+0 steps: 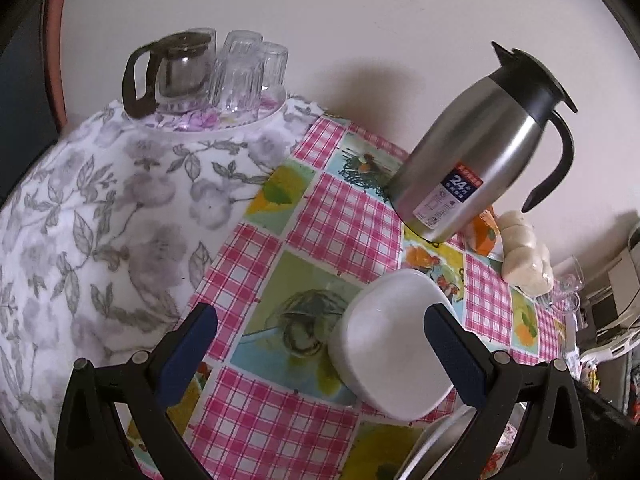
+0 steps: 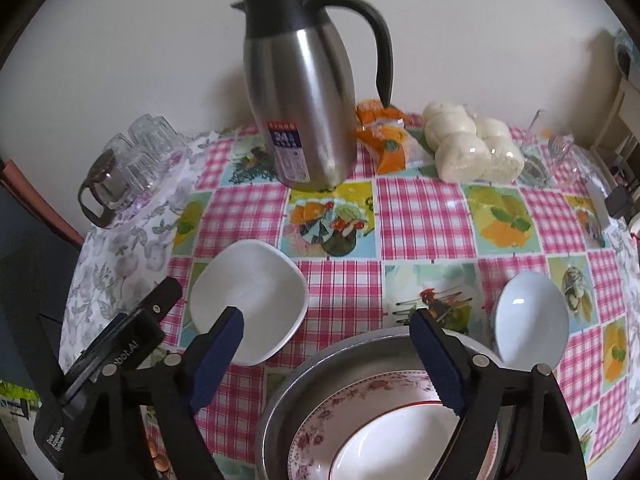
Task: Organize plates and bowls
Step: 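Close the left tool on the white square bowl rim and lift it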
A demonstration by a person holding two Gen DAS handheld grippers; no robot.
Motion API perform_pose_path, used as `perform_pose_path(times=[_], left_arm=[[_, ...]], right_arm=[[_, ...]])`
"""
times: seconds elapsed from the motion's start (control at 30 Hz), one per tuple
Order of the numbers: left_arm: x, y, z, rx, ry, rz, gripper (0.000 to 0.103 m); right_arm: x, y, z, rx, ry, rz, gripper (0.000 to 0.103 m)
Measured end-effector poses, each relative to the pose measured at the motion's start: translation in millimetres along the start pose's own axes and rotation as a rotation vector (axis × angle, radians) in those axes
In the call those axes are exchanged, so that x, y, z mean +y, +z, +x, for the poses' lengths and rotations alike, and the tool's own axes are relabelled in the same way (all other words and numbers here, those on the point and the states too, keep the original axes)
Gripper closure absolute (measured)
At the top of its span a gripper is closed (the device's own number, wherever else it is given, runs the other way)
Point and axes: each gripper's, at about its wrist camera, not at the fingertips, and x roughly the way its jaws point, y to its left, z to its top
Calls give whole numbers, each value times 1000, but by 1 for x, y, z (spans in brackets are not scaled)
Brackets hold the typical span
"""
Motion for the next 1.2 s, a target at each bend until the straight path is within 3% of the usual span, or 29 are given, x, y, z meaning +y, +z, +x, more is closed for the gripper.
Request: perform_pose_path(times=[0.3,0.43,0.6,0.67,0.9,0.97,1.2], left_arm=[[7,4,22,43,-19,-57,2],[7,4,32,72,-25,-61,15],[0,3,43,94,-45,-45,20],[-3,3,48,109,-50,-34,31],[-1,-2,66,157,-53,-50,48],[-2,-4,71,176,-53,-45,57],[-2,-9,84,221,-45,-55,63]], right_arm=[[15,1,40,78,-34,2,32],[19,3,54,96,-51,2,37],[19,5,70,126,-56,28,47],[21,6,76,133,-61,27,52],[25,6,92,161,-77,23,59],[24,6,96,166,-71,29,61],[25,4,111,188,-83,37,68]])
